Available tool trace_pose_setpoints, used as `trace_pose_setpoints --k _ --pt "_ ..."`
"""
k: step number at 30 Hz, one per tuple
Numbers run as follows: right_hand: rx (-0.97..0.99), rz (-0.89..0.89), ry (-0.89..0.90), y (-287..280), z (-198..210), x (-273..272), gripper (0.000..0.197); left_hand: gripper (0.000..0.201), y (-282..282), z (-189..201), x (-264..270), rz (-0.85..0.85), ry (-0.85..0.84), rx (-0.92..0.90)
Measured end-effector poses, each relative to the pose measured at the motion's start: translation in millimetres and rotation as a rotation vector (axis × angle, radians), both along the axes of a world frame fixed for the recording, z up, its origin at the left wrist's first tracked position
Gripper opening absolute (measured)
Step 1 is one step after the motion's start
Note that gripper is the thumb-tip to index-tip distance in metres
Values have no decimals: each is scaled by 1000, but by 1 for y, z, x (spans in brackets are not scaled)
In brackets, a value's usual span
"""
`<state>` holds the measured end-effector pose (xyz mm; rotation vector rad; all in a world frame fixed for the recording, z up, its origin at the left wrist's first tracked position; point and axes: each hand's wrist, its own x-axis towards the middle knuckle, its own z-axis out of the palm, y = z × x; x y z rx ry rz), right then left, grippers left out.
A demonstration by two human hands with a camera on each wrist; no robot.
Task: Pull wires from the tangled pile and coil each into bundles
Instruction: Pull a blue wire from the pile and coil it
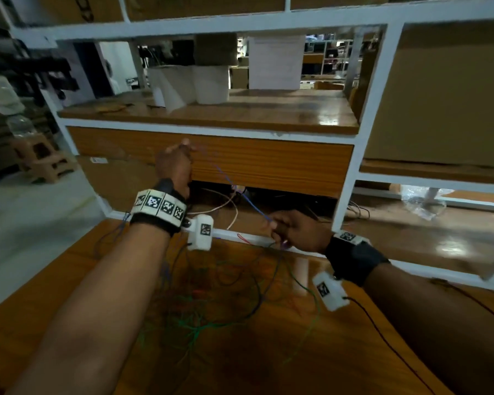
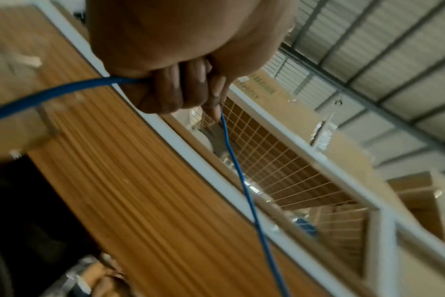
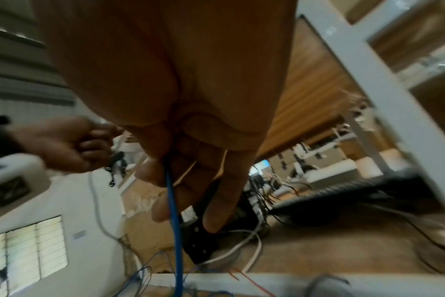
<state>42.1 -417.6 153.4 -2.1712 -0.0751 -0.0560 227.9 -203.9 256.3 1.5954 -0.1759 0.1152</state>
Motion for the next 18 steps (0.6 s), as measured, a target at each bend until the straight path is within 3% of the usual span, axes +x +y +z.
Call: trace_pose_setpoints --k 2,4,5,7,9,12,14,16,18 --pt "47 -118 -43 -13 -3 -5 28 32 13 -13 7 -26 26 166" --pt "40 -207 -110 -21 6 -5 27 36 21 -28 0 -54 -25 616" --pt "-16 -221 -147 -21 14 -3 27 53 21 -30 -13 -16 -109 842" --pt "-144 -191 -215 -14 31 1 26 71 10 -32 -43 -14 -474 986" --pt "-231 -135 -269 -4 46 8 26 65 -10 -31 -63 -269 -708 972" --pt "-170 -172 -336 8 58 22 36 36 -28 -35 -72 -537 -597 788" --pt "85 -156 -303 9 60 24 31 26 -27 -32 -68 -493 -565 627" --pt "305 -99 -135 11 50 20 33 24 -23 -28 -58 -374 -551 555" --pt "307 -83 -37 11 29 12 24 20 -15 -23 -42 -228 -454 348"
